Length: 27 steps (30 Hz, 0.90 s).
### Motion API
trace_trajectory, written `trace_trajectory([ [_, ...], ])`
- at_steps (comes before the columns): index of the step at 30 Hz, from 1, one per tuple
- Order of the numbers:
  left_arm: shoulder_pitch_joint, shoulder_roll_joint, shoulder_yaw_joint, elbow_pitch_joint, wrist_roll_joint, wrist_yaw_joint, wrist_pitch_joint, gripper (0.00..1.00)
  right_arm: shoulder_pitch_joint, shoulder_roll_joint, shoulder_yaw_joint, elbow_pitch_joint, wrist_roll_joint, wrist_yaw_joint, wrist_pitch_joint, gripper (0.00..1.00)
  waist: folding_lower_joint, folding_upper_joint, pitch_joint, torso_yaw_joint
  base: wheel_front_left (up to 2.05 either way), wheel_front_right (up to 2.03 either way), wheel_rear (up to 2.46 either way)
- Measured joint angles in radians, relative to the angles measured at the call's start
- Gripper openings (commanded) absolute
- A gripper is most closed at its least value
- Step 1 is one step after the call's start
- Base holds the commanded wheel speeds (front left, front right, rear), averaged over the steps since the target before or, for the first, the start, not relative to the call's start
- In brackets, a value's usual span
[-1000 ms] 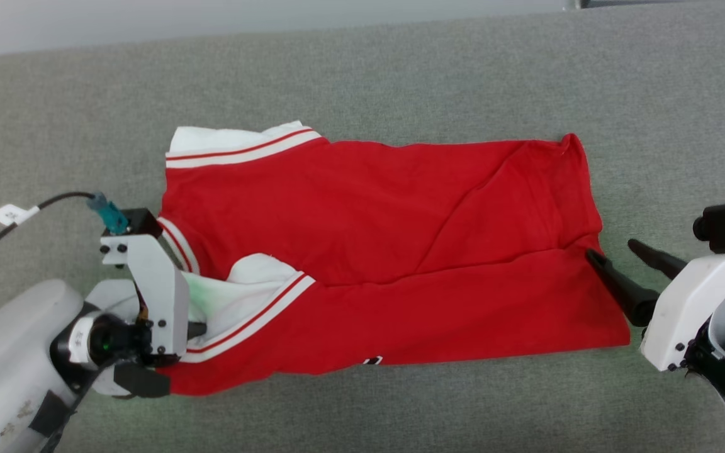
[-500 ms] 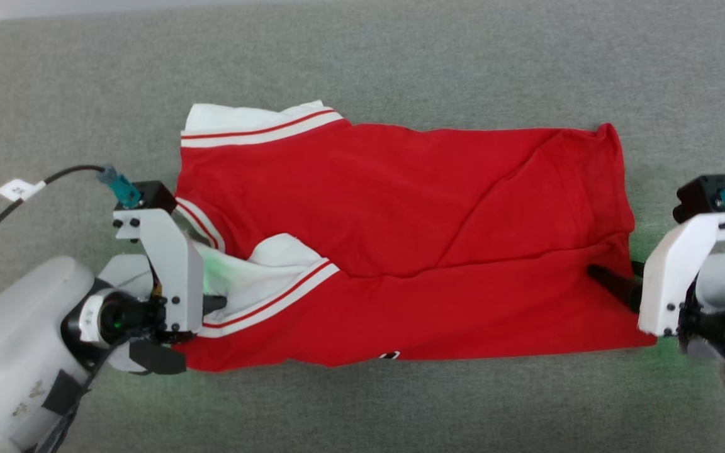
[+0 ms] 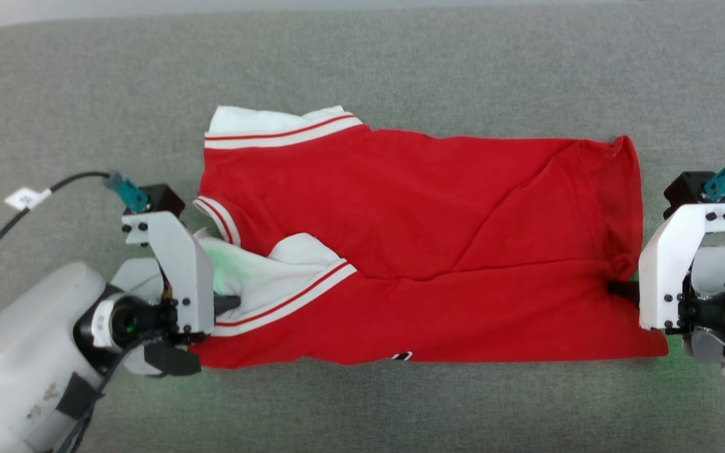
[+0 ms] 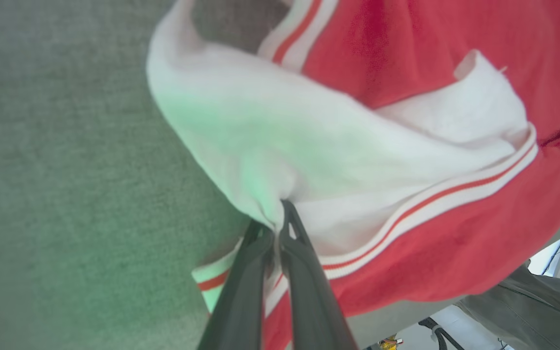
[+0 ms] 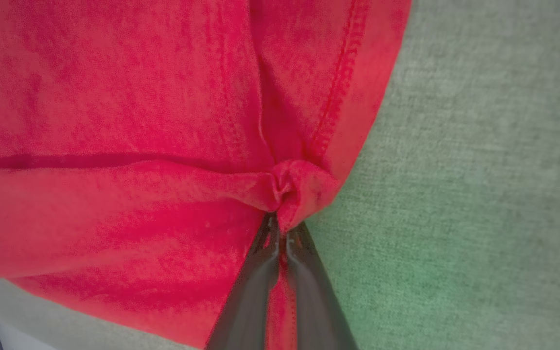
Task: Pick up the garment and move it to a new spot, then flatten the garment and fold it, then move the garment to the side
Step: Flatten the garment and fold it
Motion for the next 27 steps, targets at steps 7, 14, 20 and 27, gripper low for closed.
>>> trace_trajectory([
  [7,0.063,0.025,0.010,-0.019,-0.014,0.000,-0.035,0.00,0.047,0.004,-0.020,-0.028,-0.009,0.001,0.017,0.00,0.0000,0.0000,-0.055,0.004,0.00,0.00,0.00],
  [14,0.128,0.062,0.027,-0.067,-0.043,0.011,-0.066,0.00,0.078,0.001,-0.045,-0.056,-0.013,0.001,0.048,0.00,0.0000,0.0000,-0.107,0.006,0.00,0.00,0.00],
  [20,0.160,0.102,0.042,-0.123,-0.055,0.032,-0.081,0.00,0.091,-0.018,-0.069,-0.093,-0.015,0.001,0.088,0.00,-0.0001,0.0000,-0.133,0.011,0.00,0.00,0.00],
  [27,0.169,0.144,0.042,-0.231,-0.053,0.086,-0.073,0.00,0.101,-0.056,-0.098,-0.156,-0.016,0.001,0.142,0.00,0.0000,0.0000,-0.145,0.021,0.00,0.00,0.00],
])
